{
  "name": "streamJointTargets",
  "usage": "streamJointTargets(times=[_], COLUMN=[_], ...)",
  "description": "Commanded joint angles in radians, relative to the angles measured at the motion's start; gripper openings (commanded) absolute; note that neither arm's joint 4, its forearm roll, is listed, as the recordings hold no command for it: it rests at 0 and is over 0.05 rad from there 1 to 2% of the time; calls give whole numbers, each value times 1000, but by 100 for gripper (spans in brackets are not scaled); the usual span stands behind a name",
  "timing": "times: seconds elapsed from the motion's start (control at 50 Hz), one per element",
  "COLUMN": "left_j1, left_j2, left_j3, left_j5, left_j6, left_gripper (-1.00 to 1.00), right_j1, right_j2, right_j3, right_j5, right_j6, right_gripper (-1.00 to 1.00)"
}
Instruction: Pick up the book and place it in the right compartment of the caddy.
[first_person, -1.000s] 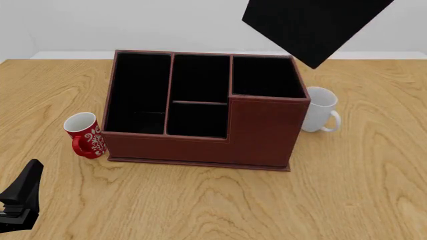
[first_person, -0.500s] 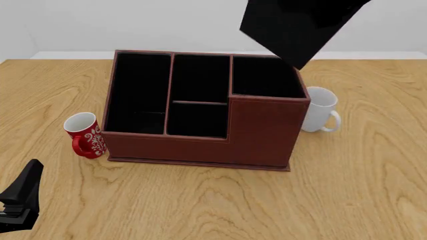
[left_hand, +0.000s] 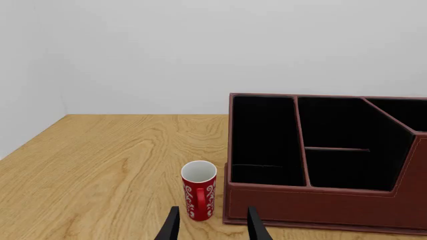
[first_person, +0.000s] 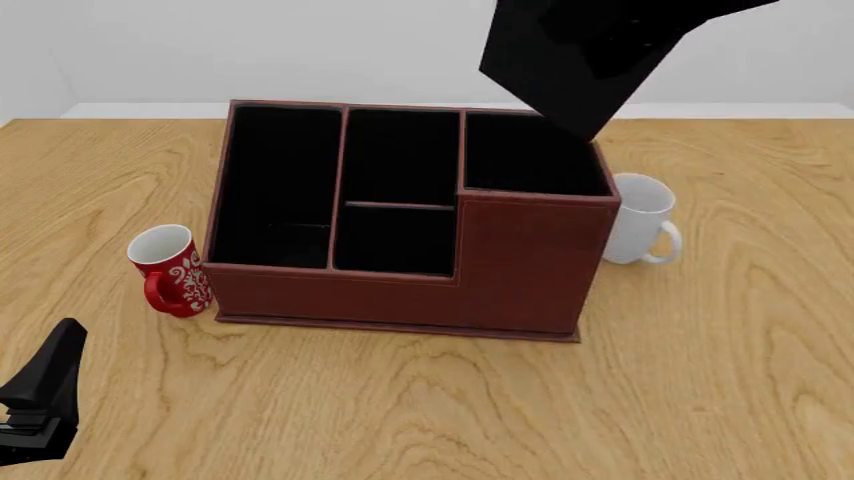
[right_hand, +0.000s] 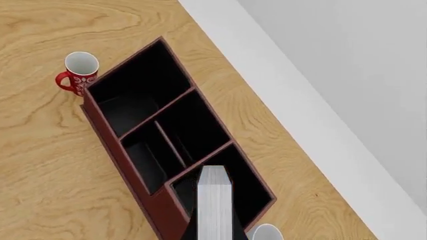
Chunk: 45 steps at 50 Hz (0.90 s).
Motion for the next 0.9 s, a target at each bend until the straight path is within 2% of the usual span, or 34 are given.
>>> streamJointTargets(times=[0.02, 0.34, 0.36, 0.88, 0.9], left_j1=[0, 0, 0, 0, 0], left_j2=[0, 0, 0, 0, 0], left_j3=[0, 0, 0, 0, 0], left_j5=[0, 0, 0, 0, 0], left_j6=[0, 0, 0, 0, 0], left_gripper=[100, 100, 100, 100, 100], right_j1=[-18, -41, -39, -80, -86], right_j2=[12, 40, 43, 91, 94], right_j3=[14, 72, 68, 132, 141], right_j5=[-42, -104, -102, -171, -177], right_j6=[23, 41, 55, 81, 68], right_gripper=[-100, -100, -100, -100, -100])
